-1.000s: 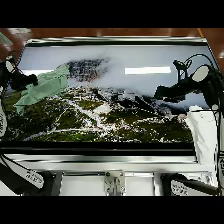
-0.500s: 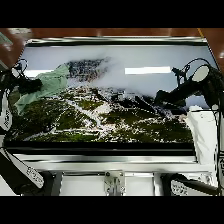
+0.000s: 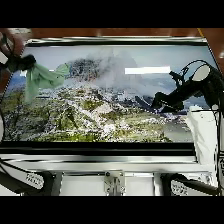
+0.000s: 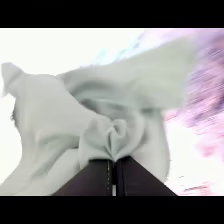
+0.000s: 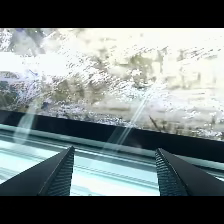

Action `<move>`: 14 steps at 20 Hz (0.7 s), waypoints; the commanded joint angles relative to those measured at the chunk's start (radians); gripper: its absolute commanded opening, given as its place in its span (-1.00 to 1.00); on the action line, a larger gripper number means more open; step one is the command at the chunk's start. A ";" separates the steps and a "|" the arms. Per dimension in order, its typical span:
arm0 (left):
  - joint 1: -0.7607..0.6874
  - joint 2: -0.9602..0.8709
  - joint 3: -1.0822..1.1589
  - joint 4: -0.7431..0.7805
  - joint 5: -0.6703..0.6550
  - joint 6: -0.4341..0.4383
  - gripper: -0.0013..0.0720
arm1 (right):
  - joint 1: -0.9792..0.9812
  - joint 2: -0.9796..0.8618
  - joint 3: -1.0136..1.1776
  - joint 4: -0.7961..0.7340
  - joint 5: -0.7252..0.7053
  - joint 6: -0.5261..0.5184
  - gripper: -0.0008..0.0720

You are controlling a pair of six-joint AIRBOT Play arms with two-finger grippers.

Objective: Fold the shirts.

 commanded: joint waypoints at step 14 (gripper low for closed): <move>-0.916 0.494 -0.090 -0.027 -0.097 0.074 -0.85 | -0.002 0.388 0.169 -0.480 0.077 -0.158 0.77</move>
